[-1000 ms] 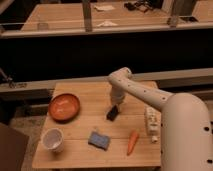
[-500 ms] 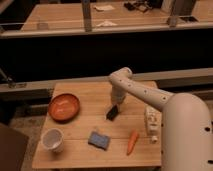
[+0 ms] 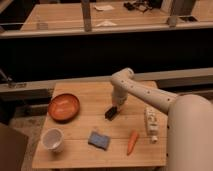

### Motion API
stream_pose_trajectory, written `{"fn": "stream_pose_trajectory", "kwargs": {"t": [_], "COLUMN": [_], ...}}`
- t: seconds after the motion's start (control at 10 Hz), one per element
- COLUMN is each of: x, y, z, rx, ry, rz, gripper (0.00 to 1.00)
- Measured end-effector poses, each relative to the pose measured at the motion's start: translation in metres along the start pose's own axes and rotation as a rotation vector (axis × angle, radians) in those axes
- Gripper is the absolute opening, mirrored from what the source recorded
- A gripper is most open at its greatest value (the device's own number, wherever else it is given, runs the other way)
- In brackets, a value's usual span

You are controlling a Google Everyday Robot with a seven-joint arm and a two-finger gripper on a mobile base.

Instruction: Place the eraser on the white sponge

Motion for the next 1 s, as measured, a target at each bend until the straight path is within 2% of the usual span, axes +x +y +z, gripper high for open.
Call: {"fn": "stream_pose_trajectory", "kwargs": {"t": [0.2, 0.4, 0.5, 0.6, 0.8, 1.0], "x": [-0.005, -0.008, -0.010, -0.012, -0.019, -0.017], "y": [0.002, 0.004, 0.007, 0.008, 0.010, 0.008], "z": [-0.005, -0.008, -0.011, -0.014, -0.019, -0.019], "rx": [0.008, 0.010, 0.010, 0.009, 0.012, 0.015], "ry": [0.001, 0.000, -0.004, -0.005, -0.007, -0.004], "rz": [0.002, 0.006, 0.010, 0.009, 0.003, 0.009], "gripper": [0.45, 0.37, 0.29, 0.27, 0.26, 0.36]}}
